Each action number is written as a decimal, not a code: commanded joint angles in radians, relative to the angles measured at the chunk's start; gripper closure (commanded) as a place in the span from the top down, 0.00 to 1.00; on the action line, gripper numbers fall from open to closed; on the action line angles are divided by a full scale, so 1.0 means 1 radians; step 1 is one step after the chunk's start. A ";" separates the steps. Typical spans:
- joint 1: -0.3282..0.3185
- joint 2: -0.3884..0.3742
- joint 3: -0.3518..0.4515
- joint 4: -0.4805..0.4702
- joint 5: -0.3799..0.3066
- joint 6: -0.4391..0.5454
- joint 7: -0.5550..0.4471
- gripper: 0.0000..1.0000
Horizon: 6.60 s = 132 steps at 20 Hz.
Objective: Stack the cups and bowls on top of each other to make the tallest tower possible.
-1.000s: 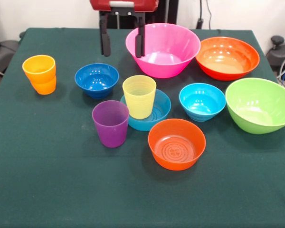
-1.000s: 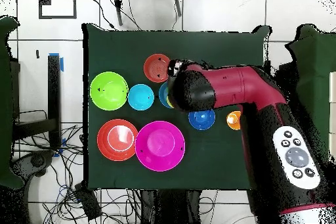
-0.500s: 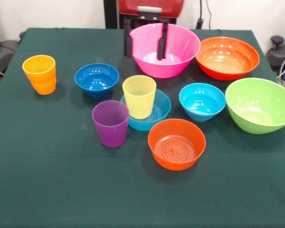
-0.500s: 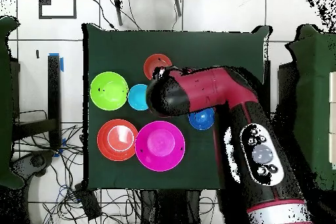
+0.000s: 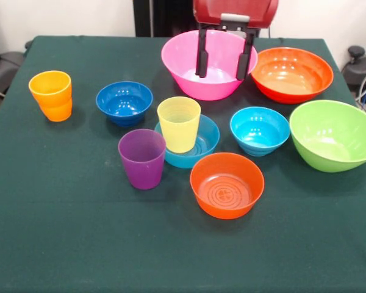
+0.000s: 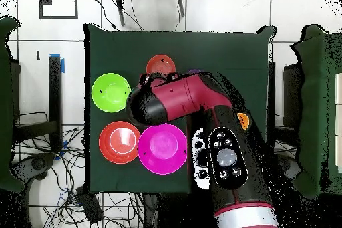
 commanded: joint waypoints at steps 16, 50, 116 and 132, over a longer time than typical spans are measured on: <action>0.117 0.149 -0.202 -0.072 0.132 0.026 0.187 1.00; 0.170 0.192 -0.260 -0.120 0.346 0.015 0.083 1.00; 0.409 0.471 -0.386 -0.276 0.551 0.032 0.073 1.00; 0.545 0.444 -0.654 -0.248 0.692 0.113 0.406 1.00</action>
